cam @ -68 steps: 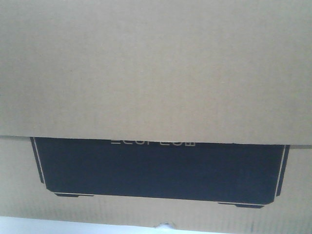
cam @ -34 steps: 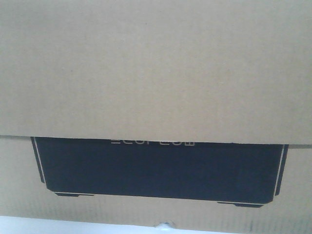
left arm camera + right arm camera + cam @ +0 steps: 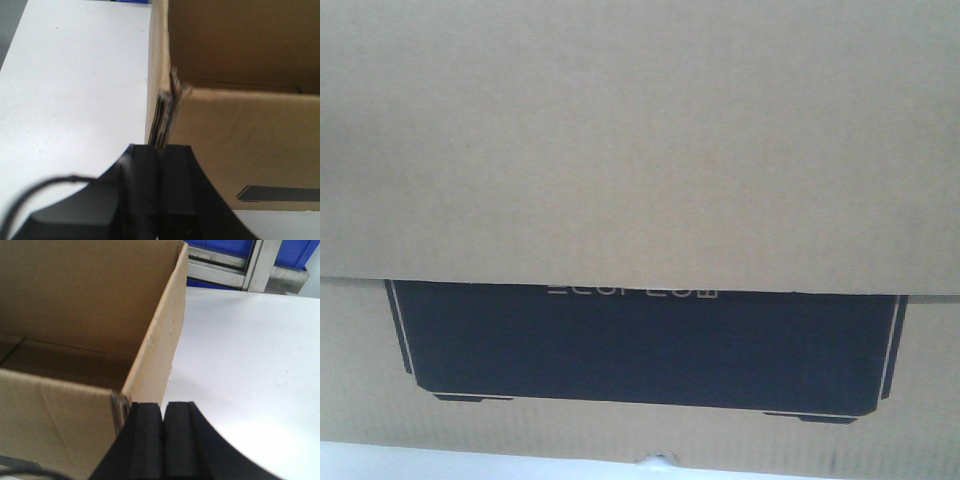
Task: Grab box from left shelf to table start
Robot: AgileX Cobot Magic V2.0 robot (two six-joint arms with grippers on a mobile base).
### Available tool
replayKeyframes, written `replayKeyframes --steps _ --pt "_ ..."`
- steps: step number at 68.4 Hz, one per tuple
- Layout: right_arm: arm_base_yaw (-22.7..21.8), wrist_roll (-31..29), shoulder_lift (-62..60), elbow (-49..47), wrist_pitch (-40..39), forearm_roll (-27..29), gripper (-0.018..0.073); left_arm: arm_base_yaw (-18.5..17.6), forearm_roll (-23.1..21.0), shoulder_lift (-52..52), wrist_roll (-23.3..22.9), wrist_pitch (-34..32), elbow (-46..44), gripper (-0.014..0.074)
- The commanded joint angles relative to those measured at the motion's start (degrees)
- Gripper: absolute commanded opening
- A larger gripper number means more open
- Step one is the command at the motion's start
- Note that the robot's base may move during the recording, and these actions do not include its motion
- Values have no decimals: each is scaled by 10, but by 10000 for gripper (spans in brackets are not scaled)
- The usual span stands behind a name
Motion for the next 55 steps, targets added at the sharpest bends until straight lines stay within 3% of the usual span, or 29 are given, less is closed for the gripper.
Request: replayKeyframes --steps 1,19,55 --pt "-2 -1 -49 33 -87 -6 57 -2 2 -50 1 -99 42 -92" --pt "-2 -1 -157 121 -149 -13 57 -2 10 -187 1 -204 157 -92" --pt "-2 -1 -153 123 -171 -13 57 -2 5 -202 1 -208 161 -92"
